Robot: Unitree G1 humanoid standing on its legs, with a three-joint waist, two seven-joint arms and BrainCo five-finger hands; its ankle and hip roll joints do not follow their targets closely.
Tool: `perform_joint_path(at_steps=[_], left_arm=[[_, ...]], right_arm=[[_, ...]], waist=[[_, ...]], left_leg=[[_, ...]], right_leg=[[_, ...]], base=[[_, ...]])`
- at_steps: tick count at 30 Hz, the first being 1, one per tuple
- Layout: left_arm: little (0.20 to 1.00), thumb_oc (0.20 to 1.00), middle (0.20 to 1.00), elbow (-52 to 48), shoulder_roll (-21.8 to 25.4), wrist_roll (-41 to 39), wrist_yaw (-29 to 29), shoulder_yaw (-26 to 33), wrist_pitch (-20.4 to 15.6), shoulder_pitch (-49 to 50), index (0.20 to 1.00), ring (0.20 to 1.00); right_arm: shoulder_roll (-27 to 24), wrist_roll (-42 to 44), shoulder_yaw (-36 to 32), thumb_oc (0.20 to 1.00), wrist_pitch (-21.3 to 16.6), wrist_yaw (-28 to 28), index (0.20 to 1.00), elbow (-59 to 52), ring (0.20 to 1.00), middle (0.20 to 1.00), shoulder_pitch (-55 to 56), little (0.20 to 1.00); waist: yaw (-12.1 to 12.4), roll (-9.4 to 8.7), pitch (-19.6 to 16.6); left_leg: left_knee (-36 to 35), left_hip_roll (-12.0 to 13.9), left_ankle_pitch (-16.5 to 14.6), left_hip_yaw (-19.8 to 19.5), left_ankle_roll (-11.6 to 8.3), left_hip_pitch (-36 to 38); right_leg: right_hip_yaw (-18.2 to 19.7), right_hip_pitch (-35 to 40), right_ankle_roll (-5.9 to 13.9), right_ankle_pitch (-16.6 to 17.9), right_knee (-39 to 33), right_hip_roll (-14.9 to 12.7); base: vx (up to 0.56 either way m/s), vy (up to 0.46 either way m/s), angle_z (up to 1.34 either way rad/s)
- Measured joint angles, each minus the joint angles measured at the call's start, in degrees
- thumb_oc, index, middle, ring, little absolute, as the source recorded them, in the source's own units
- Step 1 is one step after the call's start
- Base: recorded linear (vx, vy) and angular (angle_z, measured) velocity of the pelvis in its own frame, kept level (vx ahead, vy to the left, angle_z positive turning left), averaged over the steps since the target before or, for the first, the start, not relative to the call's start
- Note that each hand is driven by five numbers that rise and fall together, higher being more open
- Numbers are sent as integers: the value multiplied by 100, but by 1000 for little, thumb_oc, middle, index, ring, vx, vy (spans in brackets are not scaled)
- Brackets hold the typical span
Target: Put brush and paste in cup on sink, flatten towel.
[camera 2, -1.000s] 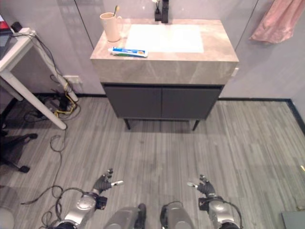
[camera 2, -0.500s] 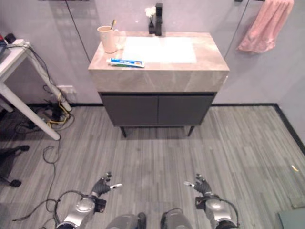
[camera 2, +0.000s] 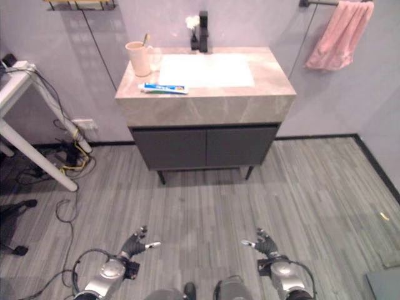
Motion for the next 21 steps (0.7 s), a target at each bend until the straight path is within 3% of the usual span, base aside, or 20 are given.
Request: perform_joint_path(at_steps=[1,3,4,6,7,12,13,15,16,18,20,21], left_arm=[[1000,1000,1000,-33,13,15,3,-12,1,38,1000,1000],[1000,1000,1000,21,25,53,4,-13,39,12,1000,1000],[1000,1000,1000,23,36,52,7,-4,41,-8,1000,1000],[1000,1000,1000,26,16,50,15,5,42,-45,1000,1000],[1000,1000,1000,47,15,49,17,0,40,-110,1000,1000],[1000,1000,1000,201,-43,49,26,-16,35,-230,1000,1000],[1000,1000,1000,279,-74,50,32,-23,62,-176,1000,1000],[1000,1000,1000,270,-159,51,29,-59,66,-61,1000,1000],[1000,1000,1000,263,-241,49,22,-59,67,123,1000,1000],[1000,1000,1000,255,-252,49,25,-51,69,136,1000,1000],[1000,1000,1000,420,-252,49,14,-83,78,-59,1000,1000],[1000,1000,1000,495,-259,51,24,-98,86,-156,1000,1000]], right_arm=[[-9,0,-5,1000,4,0,1000,-97,1000,1000,56,1000],[-2,2,-31,1000,2,7,1000,-199,1000,1000,103,1000],[-18,2,-44,1000,6,0,1000,-164,1000,1000,142,1000],[-34,3,-44,1000,8,-4,1000,-117,1000,1000,151,1000],[-17,2,-42,1000,19,-40,1000,-60,1000,1000,178,1000],[-12,-2,-81,1000,36,-98,1000,-67,1000,1000,354,1000],[-25,-2,-99,1000,43,-94,1000,-54,1000,1000,420,1000],[-83,-2,-104,1000,39,-95,1000,-42,1000,1000,509,1000],[-159,-29,-97,1000,41,-92,1000,6,1000,1000,470,1000],[-201,-42,-97,1000,41,-88,1000,16,1000,1000,401,1000],[-257,-139,-106,1000,34,-88,1000,-43,1000,1000,380,1000],[-318,-197,-86,1000,13,-101,1000,-96,1000,1000,313,1000]], waist=[[10,9,16],[-63,6,109],[-145,-11,129],[-156,-31,154],[-252,-81,179],[-337,-146,167],[-413,-149,117],[-478,-20,-82],[-443,231,-294],[-425,274,-332],[-470,101,-358],[-398,-15,-400]], left_leg=[[-47,-20,-55,13,95,6],[-176,5,-31,11,192,44],[-229,-19,6,11,216,39],[-218,-44,3,2,211,34],[-192,-95,-43,-116,136,32],[-188,-107,-338,-519,-143,297],[-230,-69,-535,-762,-315,582],[-251,110,-653,-920,-495,715],[-308,434,-766,-927,-718,937],[-40,559,-709,-918,-861,923],[1649,572,-640,-885,-1144,197],[3021,662,-34,-840,-1574,-498]], right_leg=[[21,-126,-1,-49,37,-8],[17,-347,46,-40,-673,-12],[-15,-407,201,91,-1405,-74],[5,-430,369,197,-1963,-112],[187,-428,515,415,-2782,-176],[286,-305,428,889,-3323,-170],[460,20,206,1124,-3291,-66],[485,96,43,1449,-3217,131],[345,199,-225,1351,-3067,426],[275,360,-422,1244,-3074,561],[116,657,-644,1203,-3234,506],[16,905,-872,929,-3295,577]], base=[[151,43,-7],[292,5,-10],[363,-40,-1],[303,-40,9],[241,-38,33],[373,-119,46],[442,-209,76],[456,-264,51],[408,-274,15],[299,-249,13],[218,-235,38],[373,-325,40]])
